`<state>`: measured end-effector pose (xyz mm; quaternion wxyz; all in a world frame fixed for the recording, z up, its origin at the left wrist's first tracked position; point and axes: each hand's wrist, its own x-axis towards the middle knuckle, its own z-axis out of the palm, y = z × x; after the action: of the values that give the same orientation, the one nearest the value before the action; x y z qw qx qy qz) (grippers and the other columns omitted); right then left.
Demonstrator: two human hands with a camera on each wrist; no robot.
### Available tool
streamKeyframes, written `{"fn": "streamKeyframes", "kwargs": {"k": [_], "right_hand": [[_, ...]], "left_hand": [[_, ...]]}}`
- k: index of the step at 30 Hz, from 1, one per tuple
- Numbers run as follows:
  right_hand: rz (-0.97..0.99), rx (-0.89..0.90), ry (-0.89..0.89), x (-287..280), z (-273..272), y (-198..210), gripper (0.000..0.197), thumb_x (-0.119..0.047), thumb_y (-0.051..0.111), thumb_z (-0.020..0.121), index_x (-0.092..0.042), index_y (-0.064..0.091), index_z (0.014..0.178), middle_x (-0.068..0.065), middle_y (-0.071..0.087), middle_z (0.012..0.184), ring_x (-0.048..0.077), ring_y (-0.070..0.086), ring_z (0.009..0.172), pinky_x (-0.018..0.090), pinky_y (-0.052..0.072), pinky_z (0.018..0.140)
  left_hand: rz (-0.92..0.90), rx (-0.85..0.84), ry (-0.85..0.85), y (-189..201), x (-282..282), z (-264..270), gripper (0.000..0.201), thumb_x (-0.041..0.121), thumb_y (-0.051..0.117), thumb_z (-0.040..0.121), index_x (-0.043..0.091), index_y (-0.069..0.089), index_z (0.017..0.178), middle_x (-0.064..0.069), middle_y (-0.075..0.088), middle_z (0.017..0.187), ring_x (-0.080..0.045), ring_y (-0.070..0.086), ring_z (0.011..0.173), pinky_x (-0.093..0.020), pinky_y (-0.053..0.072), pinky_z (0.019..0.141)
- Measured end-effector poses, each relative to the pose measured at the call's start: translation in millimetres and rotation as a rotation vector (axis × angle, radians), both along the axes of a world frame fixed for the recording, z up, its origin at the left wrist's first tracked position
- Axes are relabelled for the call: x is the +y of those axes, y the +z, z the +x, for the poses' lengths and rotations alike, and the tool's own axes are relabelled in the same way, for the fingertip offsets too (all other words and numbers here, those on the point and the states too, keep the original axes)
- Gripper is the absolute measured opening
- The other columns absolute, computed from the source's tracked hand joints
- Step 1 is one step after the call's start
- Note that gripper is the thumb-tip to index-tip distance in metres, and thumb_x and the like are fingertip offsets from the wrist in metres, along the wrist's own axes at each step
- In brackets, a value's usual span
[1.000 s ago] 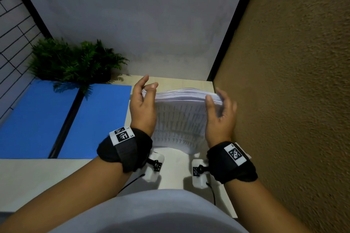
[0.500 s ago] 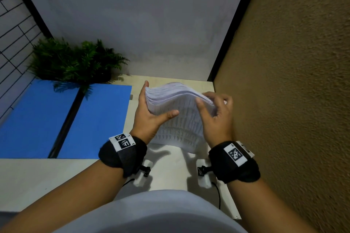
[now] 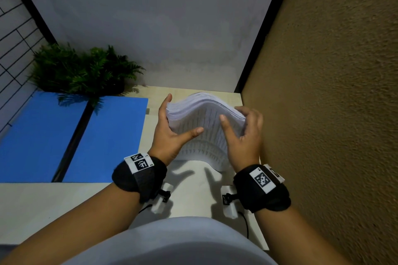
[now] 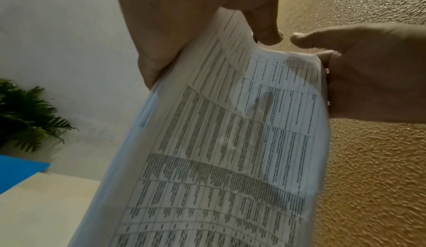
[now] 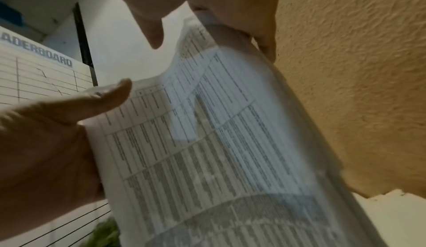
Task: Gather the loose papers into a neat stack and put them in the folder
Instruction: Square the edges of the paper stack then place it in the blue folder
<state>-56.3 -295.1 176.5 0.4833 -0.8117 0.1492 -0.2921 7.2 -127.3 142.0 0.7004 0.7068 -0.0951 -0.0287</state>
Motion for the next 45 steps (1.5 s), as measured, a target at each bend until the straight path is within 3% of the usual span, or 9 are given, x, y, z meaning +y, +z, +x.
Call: {"fn": "streamKeyframes", "kwargs": {"k": [5, 10, 15, 20, 28, 34, 38, 42, 45], "right_hand": [[0.080, 0.038, -0.003, -0.5, 1.2, 3.6, 0.038, -0.048, 0.064, 0.082, -0.041, 0.048, 0.115, -0.011, 0.036, 0.122, 0.009, 0.049, 0.110, 0.038, 0.055, 0.089], [0.472, 0.088, -0.022, -14.6, 4.6, -8.6, 0.088, -0.041, 0.084, 0.065, -0.043, 0.033, 0.136, -0.010, 0.054, 0.129, 0.014, 0.057, 0.117, 0.041, 0.052, 0.094], [0.624, 0.251, 0.084, -26.9, 20.8, -16.8, 0.048, -0.012, 0.087, 0.060, -0.015, 0.069, 0.104, 0.007, 0.072, 0.107, 0.024, 0.066, 0.105, 0.051, 0.054, 0.092], [0.605, 0.171, 0.131, -33.0, 17.3, -8.8, 0.044, -0.009, 0.086, 0.062, -0.014, 0.068, 0.102, 0.007, 0.073, 0.104, 0.021, 0.068, 0.103, 0.038, 0.057, 0.086], [0.633, 0.162, 0.232, -19.3, 2.0, -21.4, 0.095, -0.038, 0.093, 0.045, -0.023, 0.051, 0.128, 0.007, 0.064, 0.123, 0.026, 0.062, 0.116, 0.052, 0.055, 0.090], [0.643, 0.104, 0.222, -16.9, 0.7, -24.0, 0.086, -0.032, 0.091, 0.047, -0.015, 0.057, 0.124, 0.008, 0.069, 0.117, 0.023, 0.066, 0.109, 0.044, 0.057, 0.088], [0.708, 0.304, 0.336, -24.0, 1.7, -29.6, 0.084, -0.034, 0.092, 0.045, -0.017, 0.061, 0.121, 0.007, 0.071, 0.114, 0.025, 0.065, 0.111, 0.047, 0.053, 0.093], [0.614, 0.439, 0.189, -21.9, 7.0, -33.2, 0.046, -0.005, 0.085, 0.062, -0.010, 0.068, 0.104, 0.008, 0.071, 0.108, 0.028, 0.063, 0.110, 0.048, 0.053, 0.094], [0.502, 0.383, 0.071, -20.8, 14.2, -21.6, 0.029, -0.007, 0.081, 0.070, -0.012, 0.071, 0.096, 0.005, 0.073, 0.097, 0.025, 0.067, 0.099, 0.045, 0.057, 0.084]], "left_hand": [[0.006, -0.003, -0.025, -3.2, 0.6, 3.5, 0.111, 0.028, 0.090, 0.065, 0.036, 0.020, 0.152, 0.014, 0.045, 0.139, 0.000, 0.047, 0.128, -0.020, 0.046, 0.102], [0.033, 0.093, 0.008, -5.0, 4.3, 17.5, 0.073, 0.015, 0.090, 0.066, 0.018, 0.054, 0.129, 0.006, 0.063, 0.118, -0.012, 0.061, 0.112, -0.023, 0.055, 0.086], [0.064, 0.152, -0.077, 1.9, -1.5, 29.3, 0.026, 0.009, 0.087, 0.070, 0.007, 0.068, 0.088, -0.006, 0.072, 0.088, -0.019, 0.065, 0.088, -0.024, 0.053, 0.069], [-0.042, 0.171, -0.019, 13.8, 8.1, 33.1, 0.039, 0.011, 0.087, 0.066, 0.006, 0.071, 0.102, -0.003, 0.073, 0.094, -0.016, 0.067, 0.092, -0.020, 0.053, 0.068], [-0.067, 0.232, -0.079, -7.5, 17.4, 13.7, 0.075, 0.015, 0.090, 0.058, 0.015, 0.060, 0.127, -0.002, 0.072, 0.117, -0.016, 0.068, 0.108, -0.028, 0.059, 0.081], [-0.069, 0.241, -0.074, -5.0, 15.8, 5.3, 0.064, 0.017, 0.089, 0.056, 0.016, 0.067, 0.116, -0.001, 0.076, 0.107, -0.011, 0.071, 0.098, -0.022, 0.058, 0.074], [-0.066, 0.293, -0.039, -6.7, 14.0, 5.0, 0.051, 0.012, 0.089, 0.064, 0.019, 0.070, 0.110, -0.002, 0.076, 0.107, -0.016, 0.070, 0.103, -0.031, 0.059, 0.082], [-0.047, 0.303, -0.005, -5.2, 11.8, 5.7, 0.053, 0.007, 0.088, 0.065, 0.011, 0.069, 0.115, -0.003, 0.075, 0.107, -0.019, 0.069, 0.105, -0.029, 0.059, 0.082], [0.045, 0.193, 0.181, 3.5, 19.6, 14.1, 0.074, 0.007, 0.090, 0.063, 0.010, 0.055, 0.128, 0.001, 0.064, 0.119, -0.017, 0.062, 0.111, -0.030, 0.057, 0.090]]}}
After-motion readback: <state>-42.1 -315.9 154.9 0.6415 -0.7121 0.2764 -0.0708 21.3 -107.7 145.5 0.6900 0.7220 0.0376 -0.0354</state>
